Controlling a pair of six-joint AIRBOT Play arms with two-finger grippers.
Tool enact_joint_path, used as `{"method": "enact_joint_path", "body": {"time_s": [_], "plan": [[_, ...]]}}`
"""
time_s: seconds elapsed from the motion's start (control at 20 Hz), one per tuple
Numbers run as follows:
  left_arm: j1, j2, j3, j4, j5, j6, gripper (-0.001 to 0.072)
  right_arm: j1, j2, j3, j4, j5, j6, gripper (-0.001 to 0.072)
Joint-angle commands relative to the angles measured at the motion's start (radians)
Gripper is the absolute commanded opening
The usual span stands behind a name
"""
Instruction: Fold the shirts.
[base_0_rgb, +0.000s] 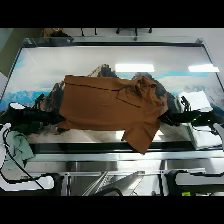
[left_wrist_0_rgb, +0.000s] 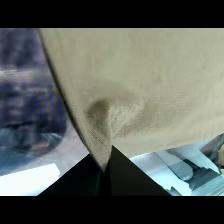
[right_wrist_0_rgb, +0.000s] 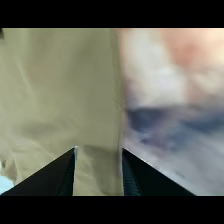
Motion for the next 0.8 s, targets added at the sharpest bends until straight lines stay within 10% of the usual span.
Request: {"method": "enact_joint_path", "body": {"time_s": [0.0,0.1,0.4,0.75], "plan": [[0.008,0.0,0.003,-0.015,-0.006,0.01,0.0011,0.109,-0.014,0.001,0.102,0.034,-0.045,0.0327],[0.009,0.029,0.005,-0.066,-0.037,0.035,0.001,0.134,0.011,0.012,0.237,0.16,-0.11,0.0021],[0.071,0.423,0.37,-0.304,-0.22,0.047,0.0007,-0.012,0.341,0.467,0.566,0.27,-0.146,0.0024],[0.452,0.657,1.009,-0.533,-0.112,-0.017,0.0007,-0.221,0.476,1.139,0.56,0.122,-0.139,0.0024]]}}
